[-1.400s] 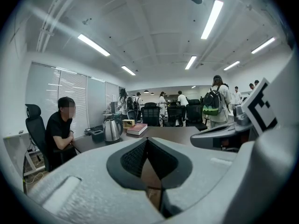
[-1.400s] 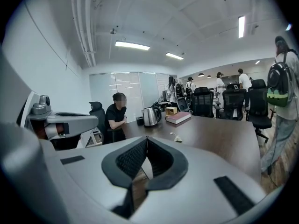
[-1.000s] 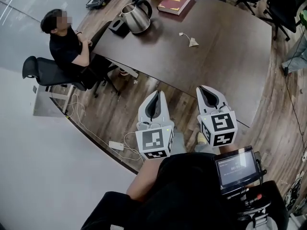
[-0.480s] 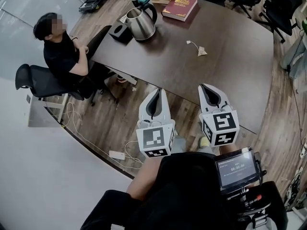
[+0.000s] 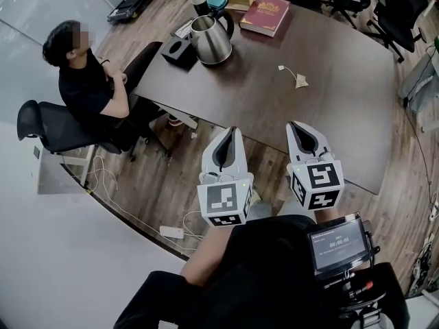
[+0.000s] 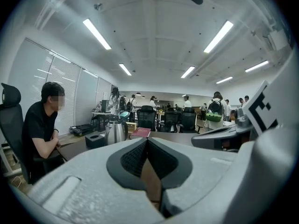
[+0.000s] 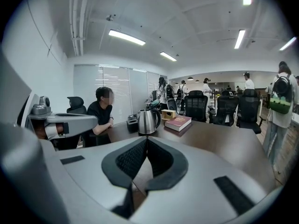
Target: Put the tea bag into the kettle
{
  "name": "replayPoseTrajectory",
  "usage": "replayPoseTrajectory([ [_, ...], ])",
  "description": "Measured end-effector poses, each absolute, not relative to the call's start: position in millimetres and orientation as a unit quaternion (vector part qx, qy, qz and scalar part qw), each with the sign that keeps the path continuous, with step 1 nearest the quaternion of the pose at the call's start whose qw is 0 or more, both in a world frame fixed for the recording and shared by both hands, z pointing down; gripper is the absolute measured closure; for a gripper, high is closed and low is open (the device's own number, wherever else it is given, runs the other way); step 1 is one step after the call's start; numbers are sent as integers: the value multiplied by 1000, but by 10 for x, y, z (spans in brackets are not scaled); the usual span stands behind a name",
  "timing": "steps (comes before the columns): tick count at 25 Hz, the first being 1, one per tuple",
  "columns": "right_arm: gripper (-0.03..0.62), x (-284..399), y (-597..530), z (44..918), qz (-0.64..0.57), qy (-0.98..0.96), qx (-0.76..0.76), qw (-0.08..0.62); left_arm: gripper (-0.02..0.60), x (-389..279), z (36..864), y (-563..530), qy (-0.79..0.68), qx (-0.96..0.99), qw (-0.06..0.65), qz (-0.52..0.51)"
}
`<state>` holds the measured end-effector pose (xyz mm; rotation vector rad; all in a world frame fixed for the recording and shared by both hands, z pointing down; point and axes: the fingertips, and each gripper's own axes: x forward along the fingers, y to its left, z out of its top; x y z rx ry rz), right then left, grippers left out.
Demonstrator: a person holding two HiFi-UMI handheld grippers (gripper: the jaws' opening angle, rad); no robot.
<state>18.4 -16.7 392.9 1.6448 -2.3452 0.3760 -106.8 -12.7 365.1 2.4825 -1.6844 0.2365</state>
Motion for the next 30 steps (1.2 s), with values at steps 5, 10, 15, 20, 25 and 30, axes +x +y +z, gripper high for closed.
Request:
replayPoseTrajectory([
  [5,588,34,-214,3946,126,-799,572,136,575,-1228,3714,-189,-555,825,73,84],
  [10,588,66,-290,3970,128,-790,583,139,575,-1240,3740,-268,-548,828,78,84],
  [15,588,181,-379,3970,139,-787,587,130,575,-1163,3719,-390,-545,830,76,86],
  [20,588,288,-525,3957,147,-786,588,124,575,-1087,3704,-516,-542,832,74,94],
  [25,588,379,-690,3917,150,-787,587,117,575,-982,3659,-711,-538,835,71,96],
  [30,588,537,-859,3900,149,-782,594,114,575,-848,3592,-898,-532,839,60,100],
])
